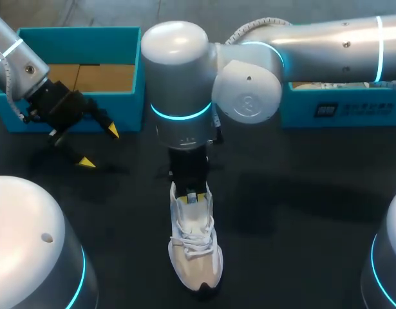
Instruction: Take the shoe out of the shoebox, open the shoe tongue, remove and reinsert the insole, then place the shoe into the shoebox
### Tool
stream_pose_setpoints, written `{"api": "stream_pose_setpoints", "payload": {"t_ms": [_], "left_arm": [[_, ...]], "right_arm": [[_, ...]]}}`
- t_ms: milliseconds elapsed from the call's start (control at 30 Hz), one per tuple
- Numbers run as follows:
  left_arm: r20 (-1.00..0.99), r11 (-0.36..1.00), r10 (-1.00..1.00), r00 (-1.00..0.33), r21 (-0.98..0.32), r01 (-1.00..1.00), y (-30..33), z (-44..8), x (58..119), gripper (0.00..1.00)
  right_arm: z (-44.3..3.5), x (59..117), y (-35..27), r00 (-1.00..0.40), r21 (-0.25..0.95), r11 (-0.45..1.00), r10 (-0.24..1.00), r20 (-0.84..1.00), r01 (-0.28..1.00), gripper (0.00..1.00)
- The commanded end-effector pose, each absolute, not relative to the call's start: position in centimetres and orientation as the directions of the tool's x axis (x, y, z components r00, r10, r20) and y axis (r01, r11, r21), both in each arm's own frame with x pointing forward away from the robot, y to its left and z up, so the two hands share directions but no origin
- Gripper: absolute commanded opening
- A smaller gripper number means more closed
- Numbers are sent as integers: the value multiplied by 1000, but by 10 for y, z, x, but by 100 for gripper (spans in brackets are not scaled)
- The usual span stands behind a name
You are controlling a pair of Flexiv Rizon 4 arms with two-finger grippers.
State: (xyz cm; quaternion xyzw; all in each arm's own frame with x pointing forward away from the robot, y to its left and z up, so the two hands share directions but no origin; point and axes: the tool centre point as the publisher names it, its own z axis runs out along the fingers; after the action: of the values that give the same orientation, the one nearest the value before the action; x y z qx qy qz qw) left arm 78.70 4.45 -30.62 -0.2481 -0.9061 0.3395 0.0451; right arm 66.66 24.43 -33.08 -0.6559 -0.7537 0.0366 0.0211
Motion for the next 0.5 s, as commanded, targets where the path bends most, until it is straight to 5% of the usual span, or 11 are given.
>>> {"api": "stream_pose_setpoints", "payload": {"t_ms": [33,267,500], "left_arm": [[-85,648,482,-872,-635,420,45,-306,787,100],[-85,648,482,-872,-635,420,45,-306,787,100],[-85,648,482,-872,-635,420,45,-306,787,100]], "right_arm": [[-344,676,242,-148,-99,148,989,5,984,24],[-318,670,245,-182,-69,180,983,-19,981,26],[-284,666,247,-297,-67,296,955,-9,953,38]]}}
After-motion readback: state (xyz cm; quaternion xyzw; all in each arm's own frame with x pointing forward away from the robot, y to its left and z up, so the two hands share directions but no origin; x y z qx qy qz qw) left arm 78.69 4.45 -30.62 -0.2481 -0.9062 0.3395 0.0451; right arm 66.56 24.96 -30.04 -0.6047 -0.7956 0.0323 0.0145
